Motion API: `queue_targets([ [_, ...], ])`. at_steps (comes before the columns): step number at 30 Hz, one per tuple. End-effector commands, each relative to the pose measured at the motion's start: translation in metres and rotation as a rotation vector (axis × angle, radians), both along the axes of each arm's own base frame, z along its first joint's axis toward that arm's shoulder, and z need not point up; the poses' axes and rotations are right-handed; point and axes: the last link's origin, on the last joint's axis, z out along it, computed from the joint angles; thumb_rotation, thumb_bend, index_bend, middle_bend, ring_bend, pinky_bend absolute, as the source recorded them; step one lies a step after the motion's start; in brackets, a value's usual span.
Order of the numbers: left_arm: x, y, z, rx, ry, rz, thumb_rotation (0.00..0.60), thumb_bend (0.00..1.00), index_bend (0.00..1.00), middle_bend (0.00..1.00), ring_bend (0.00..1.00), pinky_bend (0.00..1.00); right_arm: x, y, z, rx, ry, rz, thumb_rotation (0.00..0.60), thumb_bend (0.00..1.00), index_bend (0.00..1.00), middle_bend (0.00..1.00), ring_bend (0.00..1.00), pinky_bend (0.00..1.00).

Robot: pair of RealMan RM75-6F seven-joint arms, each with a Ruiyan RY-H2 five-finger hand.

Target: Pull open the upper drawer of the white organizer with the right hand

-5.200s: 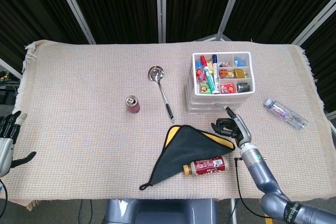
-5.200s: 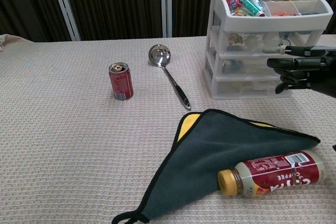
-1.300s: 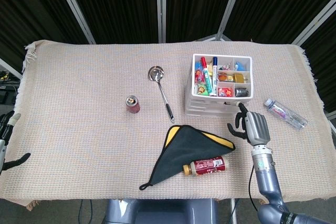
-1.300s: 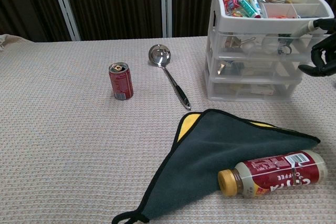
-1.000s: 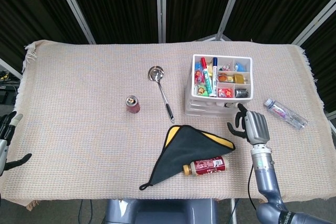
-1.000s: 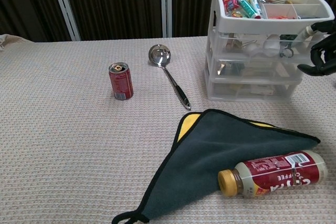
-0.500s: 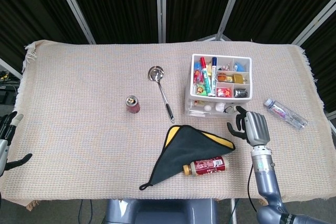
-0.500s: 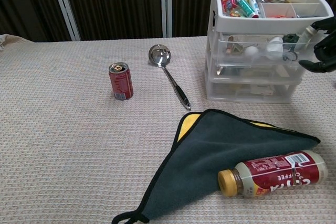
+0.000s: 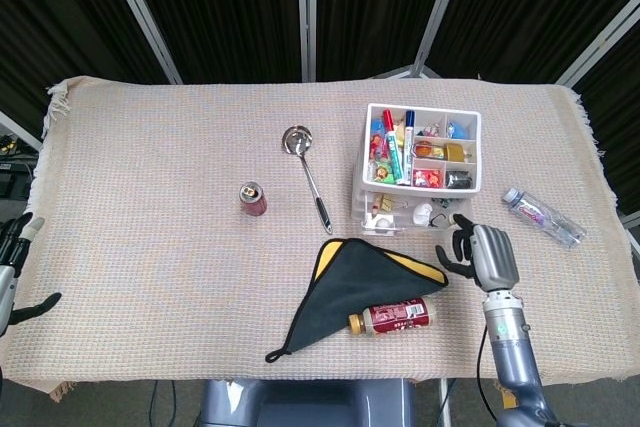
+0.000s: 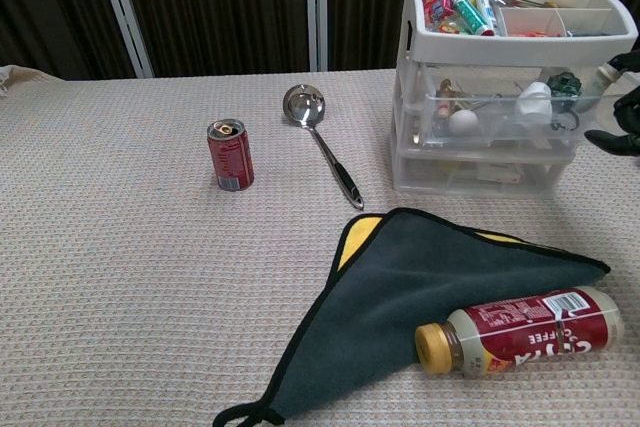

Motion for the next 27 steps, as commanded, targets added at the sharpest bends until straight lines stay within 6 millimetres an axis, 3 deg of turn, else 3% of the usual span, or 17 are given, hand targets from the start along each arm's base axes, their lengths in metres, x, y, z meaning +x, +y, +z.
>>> queue_targets([
  [1,0.0,0.0,0.0,-0.002,0.002,0.0,0.6,0.09,0.0,0.0,0.0,0.0,-0.002,0.004,0.001,0.004,-0.004,0.0,0.6,0.28,0.5,0.74,0.77,0.54],
  [27,0.001,-0.001,0.0,0.002,0.003,0.0,0.6,0.09,0.0,0.0,0.0,0.0,-0.007,0.042,0.004,0.02,-0.016,0.04,0.6,0.27,0.51,0.73,0.76,0.54],
])
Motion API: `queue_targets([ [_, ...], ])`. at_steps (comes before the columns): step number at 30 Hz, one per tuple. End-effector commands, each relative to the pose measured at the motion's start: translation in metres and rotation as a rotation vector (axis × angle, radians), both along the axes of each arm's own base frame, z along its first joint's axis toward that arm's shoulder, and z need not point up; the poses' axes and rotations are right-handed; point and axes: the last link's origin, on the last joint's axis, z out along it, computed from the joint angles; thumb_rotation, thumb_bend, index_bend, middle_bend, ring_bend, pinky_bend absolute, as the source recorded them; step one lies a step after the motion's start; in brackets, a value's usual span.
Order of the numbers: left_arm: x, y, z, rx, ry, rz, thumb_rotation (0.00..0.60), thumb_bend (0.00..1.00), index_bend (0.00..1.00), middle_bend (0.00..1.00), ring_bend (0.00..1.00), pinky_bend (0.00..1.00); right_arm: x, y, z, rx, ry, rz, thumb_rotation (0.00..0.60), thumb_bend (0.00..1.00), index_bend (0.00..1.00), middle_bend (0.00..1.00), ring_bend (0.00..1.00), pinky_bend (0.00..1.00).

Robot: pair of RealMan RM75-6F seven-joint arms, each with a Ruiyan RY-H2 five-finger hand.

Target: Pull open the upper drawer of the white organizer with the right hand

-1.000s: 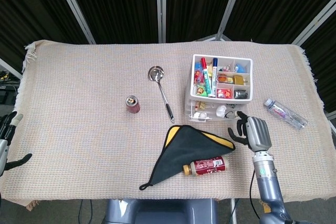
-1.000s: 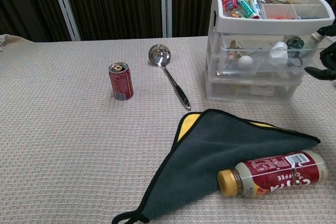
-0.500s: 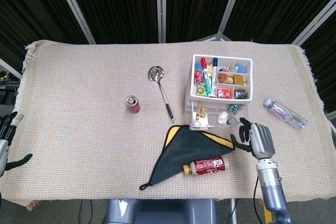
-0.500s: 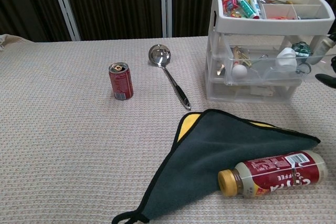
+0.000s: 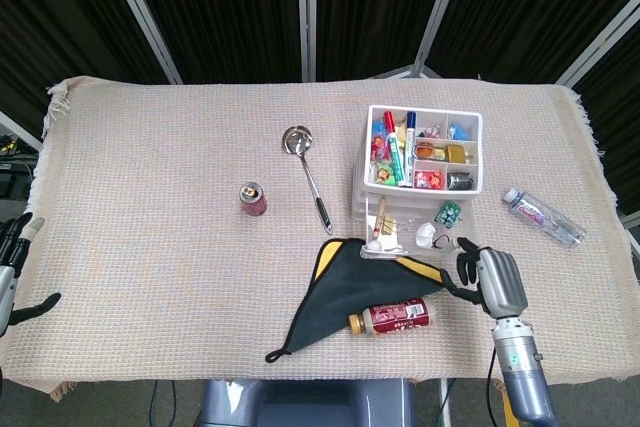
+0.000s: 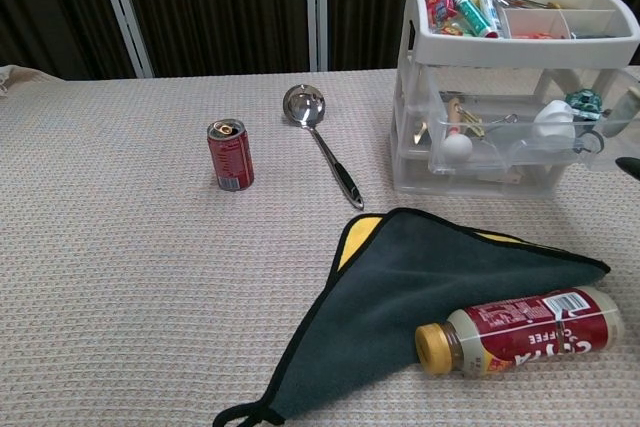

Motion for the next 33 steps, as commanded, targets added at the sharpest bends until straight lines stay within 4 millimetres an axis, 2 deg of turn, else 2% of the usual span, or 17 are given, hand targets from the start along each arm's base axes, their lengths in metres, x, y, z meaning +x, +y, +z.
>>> queue_targets([
  [1,0.0,0.0,0.0,-0.001,0.0,0.0,0.6,0.09,0.0,0.0,0.0,0.0,-0.001,0.002,-0.001,0.0,0.002,0.002,0.6,0.27,0.51,0.73,0.76,0.54],
  [6,0.0,0.0,0.0,0.0,0.001,0.0,0.6,0.09,0.0,0.0,0.0,0.0,-0.002,0.005,-0.003,0.004,0.004,0.003,0.6,0.26,0.48,0.73,0.75,0.54],
  [11,0.0,0.0,0.0,-0.001,0.001,0.002,0.6,0.09,0.0,0.0,0.0,0.0,-0.004,0.007,-0.005,0.015,0.006,0.002,0.6,0.24,0.28,0.72,0.75,0.54],
  [16,0.0,0.0,0.0,-0.001,0.001,0.004,0.6,0.09,0.0,0.0,0.0,0.0,-0.003,0.011,-0.004,0.016,-0.008,0.01,0.6,0.23,0.19,0.72,0.75,0.54],
  [24,0.0,0.0,0.001,0.002,0.001,0.005,0.6,0.09,0.0,0.0,0.0,0.0,0.0,0.026,0.003,0.007,-0.006,0.037,0.6,0.19,0.17,0.72,0.75,0.54],
  [29,0.0,0.0,0.001,0.003,-0.001,0.005,0.6,0.09,0.0,0.0,0.0,0.0,0.007,0.034,0.02,-0.038,0.049,0.081,0.6,0.15,0.2,0.72,0.75,0.54],
  [33,0.001,-0.001,0.002,0.005,-0.001,0.002,0.6,0.09,0.0,0.0,0.0,0.0,0.02,0.031,0.036,-0.076,0.084,0.108,0.6,0.11,0.25,0.75,0.77,0.55],
])
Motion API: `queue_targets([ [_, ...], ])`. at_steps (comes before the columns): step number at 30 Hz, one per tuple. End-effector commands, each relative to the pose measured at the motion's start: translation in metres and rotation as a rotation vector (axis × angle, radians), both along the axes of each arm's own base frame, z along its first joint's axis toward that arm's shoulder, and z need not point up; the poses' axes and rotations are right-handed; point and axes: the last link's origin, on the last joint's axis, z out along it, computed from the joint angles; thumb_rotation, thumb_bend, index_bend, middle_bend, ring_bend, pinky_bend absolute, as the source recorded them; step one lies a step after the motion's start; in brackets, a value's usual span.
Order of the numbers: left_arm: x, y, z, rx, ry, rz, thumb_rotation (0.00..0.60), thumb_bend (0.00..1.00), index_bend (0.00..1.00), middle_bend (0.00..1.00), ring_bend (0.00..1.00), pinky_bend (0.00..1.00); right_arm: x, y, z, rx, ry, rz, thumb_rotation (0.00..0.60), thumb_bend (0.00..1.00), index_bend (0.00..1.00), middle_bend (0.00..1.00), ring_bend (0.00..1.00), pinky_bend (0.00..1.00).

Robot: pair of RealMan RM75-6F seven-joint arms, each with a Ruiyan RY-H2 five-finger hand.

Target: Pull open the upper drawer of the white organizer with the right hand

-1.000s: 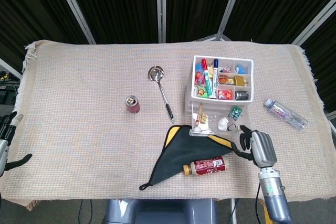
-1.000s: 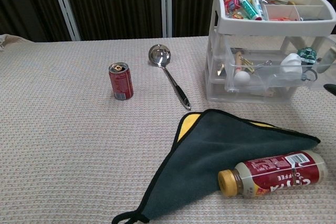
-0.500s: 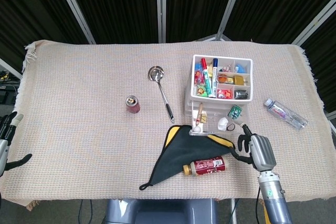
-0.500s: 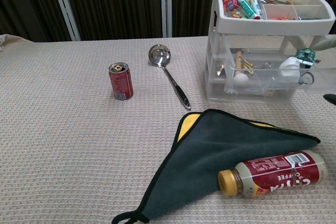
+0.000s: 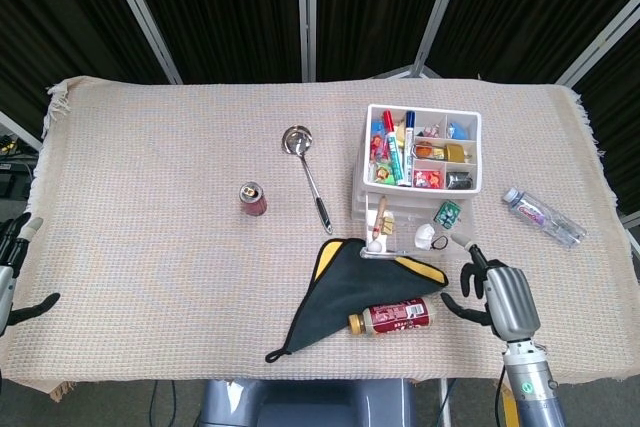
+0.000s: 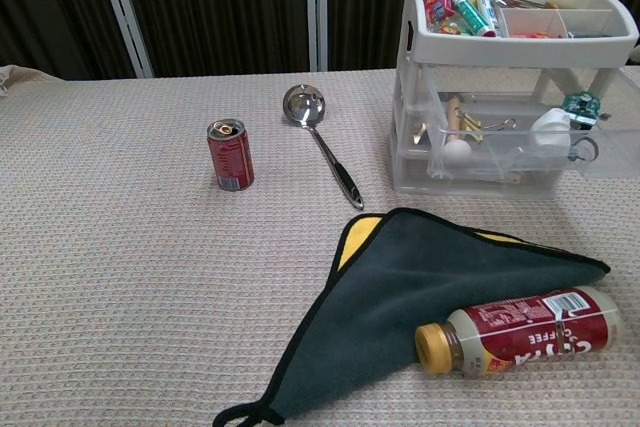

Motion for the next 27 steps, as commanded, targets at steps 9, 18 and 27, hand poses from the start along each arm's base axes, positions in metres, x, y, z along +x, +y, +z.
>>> queue_targets([
  [9,0.001,0.0,0.001,0.003,-0.002,-0.006,0.6,0.09,0.0,0.0,0.0,0.0,0.042,-0.035,0.044,-0.137,0.164,0.051,0.6,0.07,0.41,0.96,0.96,0.59],
  [18,0.001,0.001,-0.001,-0.001,0.004,-0.005,0.6,0.09,0.0,0.0,0.0,0.0,0.051,-0.073,0.037,-0.057,0.355,0.002,0.6,0.06,0.51,1.0,1.0,0.65],
  [27,0.001,0.002,-0.002,-0.006,0.009,-0.004,0.6,0.09,0.0,0.0,0.0,0.0,0.052,-0.085,0.021,-0.001,0.446,-0.029,0.6,0.05,0.53,1.0,1.0,0.65],
])
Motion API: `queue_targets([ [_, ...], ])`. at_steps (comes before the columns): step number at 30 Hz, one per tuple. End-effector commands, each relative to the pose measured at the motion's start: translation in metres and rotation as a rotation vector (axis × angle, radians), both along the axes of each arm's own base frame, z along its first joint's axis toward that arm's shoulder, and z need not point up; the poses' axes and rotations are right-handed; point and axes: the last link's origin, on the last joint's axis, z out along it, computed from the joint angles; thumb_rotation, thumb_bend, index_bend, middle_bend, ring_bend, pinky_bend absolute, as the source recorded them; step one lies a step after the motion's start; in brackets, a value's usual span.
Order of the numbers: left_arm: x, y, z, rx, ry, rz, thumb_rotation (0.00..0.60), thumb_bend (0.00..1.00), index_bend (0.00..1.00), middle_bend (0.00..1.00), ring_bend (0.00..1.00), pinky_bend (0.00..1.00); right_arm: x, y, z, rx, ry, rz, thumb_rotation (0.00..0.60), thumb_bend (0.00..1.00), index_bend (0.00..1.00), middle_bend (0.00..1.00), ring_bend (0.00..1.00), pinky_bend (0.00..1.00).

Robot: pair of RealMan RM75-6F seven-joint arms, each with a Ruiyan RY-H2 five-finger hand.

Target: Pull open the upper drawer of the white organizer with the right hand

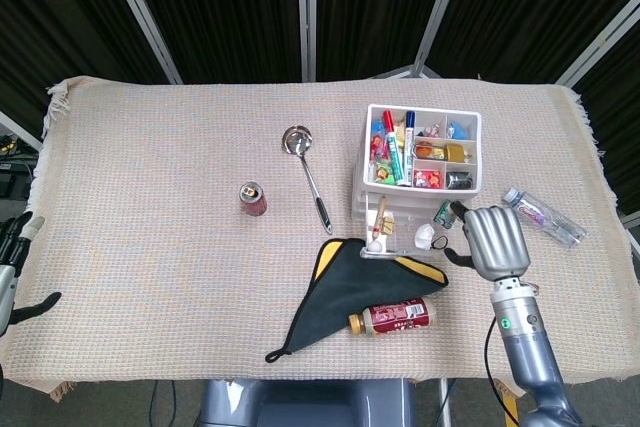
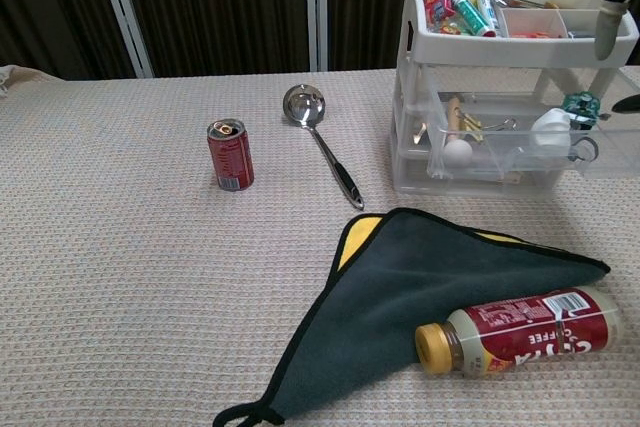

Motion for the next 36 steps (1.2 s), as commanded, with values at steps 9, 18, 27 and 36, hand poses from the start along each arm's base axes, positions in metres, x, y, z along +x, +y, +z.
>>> queue_targets([
  [9,0.0,0.0,0.0,0.003,-0.003,0.002,0.6,0.09,0.0,0.0,0.0,0.0,0.01,-0.008,-0.014,0.03,-0.002,0.01,0.6,0.05,0.56,1.0,1.0,0.65],
  [18,0.0,0.001,-0.001,-0.003,-0.001,0.004,0.6,0.09,0.0,0.0,0.0,0.0,0.017,-0.014,-0.022,0.054,0.003,0.019,0.6,0.05,0.56,1.0,1.0,0.65],
  [27,-0.002,0.002,-0.001,-0.005,0.0,0.012,0.6,0.09,0.0,0.0,0.0,0.0,0.015,-0.029,-0.03,0.058,0.038,-0.006,0.6,0.05,0.56,1.0,1.0,0.65],
  [36,-0.002,0.003,-0.002,-0.005,0.001,0.017,0.6,0.09,0.0,0.0,0.0,0.0,0.012,-0.031,-0.03,0.068,0.083,-0.036,0.6,0.06,0.56,1.0,1.0,0.65],
])
